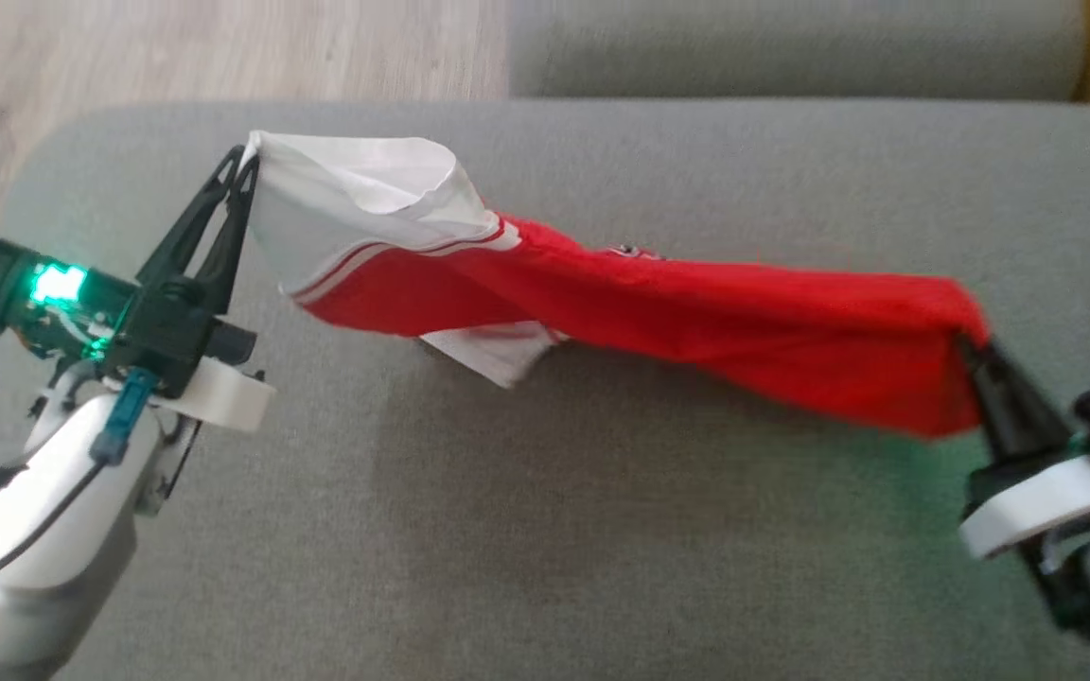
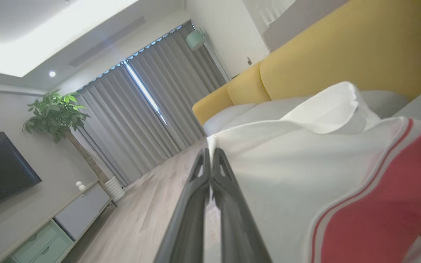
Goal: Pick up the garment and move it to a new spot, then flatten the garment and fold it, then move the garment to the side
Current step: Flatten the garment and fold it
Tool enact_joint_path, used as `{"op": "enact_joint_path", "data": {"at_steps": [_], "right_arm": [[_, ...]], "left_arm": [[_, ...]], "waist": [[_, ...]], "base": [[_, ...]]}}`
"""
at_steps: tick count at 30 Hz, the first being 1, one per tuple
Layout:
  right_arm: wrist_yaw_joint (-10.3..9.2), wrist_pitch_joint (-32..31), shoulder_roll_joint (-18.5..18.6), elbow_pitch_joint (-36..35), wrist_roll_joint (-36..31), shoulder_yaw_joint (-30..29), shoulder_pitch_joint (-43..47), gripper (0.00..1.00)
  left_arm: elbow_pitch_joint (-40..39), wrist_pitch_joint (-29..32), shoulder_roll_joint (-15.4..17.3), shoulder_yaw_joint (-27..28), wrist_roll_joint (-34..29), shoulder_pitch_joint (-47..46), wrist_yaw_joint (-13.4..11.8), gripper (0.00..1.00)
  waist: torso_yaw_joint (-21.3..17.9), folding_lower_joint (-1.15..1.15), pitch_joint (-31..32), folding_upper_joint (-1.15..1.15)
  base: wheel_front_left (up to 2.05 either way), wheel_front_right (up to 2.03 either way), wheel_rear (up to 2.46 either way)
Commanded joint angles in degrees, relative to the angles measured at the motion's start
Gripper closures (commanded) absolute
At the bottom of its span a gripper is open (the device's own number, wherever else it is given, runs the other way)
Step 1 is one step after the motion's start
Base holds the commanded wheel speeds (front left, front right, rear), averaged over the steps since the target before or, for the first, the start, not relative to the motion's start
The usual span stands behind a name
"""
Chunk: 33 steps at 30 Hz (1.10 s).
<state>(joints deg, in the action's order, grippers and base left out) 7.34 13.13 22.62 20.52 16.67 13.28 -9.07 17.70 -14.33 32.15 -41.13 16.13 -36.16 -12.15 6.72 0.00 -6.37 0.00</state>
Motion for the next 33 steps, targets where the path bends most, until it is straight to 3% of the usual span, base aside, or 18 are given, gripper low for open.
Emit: {"op": "enact_joint_path", "data": {"at_steps": [1,10,14,15,16,23,29,33], "right_arm": [[0.14,0.4,2.9,-3.4,0.4,-0.8,-0.6,1.0],[0.14,-14.3,9.2,-20.0,3.0,-5.9,7.7,1.0],[0.14,-17.7,8.1,-21.6,3.9,-7.7,13.6,1.0],[0.14,-17.6,7.0,-20.8,3.4,-8.5,14.6,0.36],[0.14,-17.4,6.2,-19.9,2.6,-8.7,15.6,0.0],[0.14,-15.9,1.3,-18.9,1.1,-7.7,21.4,0.0],[0.14,-13.1,0.7,-21.6,4.0,-1.5,21.7,0.0],[0.14,-10.8,0.1,-19.3,3.6,-0.9,17.7,0.0]], "left_arm": [[-2.1,-0.5,3.4,3.4,0.3,-3.4,0.0,1.0],[-9.9,1.1,5.9,2.9,1.1,-3.5,3.4,1.0],[-11.7,3.2,5.4,1.4,2.0,-1.7,3.8,1.0],[-11.6,3.3,5.2,1.1,1.9,-1.5,3.7,1.0],[-11.3,3.3,4.8,1.0,1.8,-1.6,3.4,1.0],[-5.2,2.3,2.5,1.7,3.0,-3.8,3.3,1.0],[-0.3,1.3,1.5,1.5,3.4,-5.5,4.4,1.0],[1.3,1.0,1.0,1.0,3.3,-6.0,4.9,1.0]], "waist": [[-1.0,0.0,3.0,0.0],[-2.6,0.0,8.8,0.0],[-3.0,0.0,7.6,0.0],[-3.0,0.0,7.2,0.0],[-2.8,0.0,6.7,0.0],[-2.2,0.0,4.1,0.0],[-2.6,0.0,3.2,0.0],[-2.7,0.0,2.7,0.0]], "base": [[0.0,0.0,0.0],[0.0,0.0,0.0],[0.0,0.0,0.0],[0.0,0.0,0.0],[0.0,0.0,0.0],[0.0,0.0,0.0],[0.0,0.0,0.0],[0.0,0.0,0.0]]}}
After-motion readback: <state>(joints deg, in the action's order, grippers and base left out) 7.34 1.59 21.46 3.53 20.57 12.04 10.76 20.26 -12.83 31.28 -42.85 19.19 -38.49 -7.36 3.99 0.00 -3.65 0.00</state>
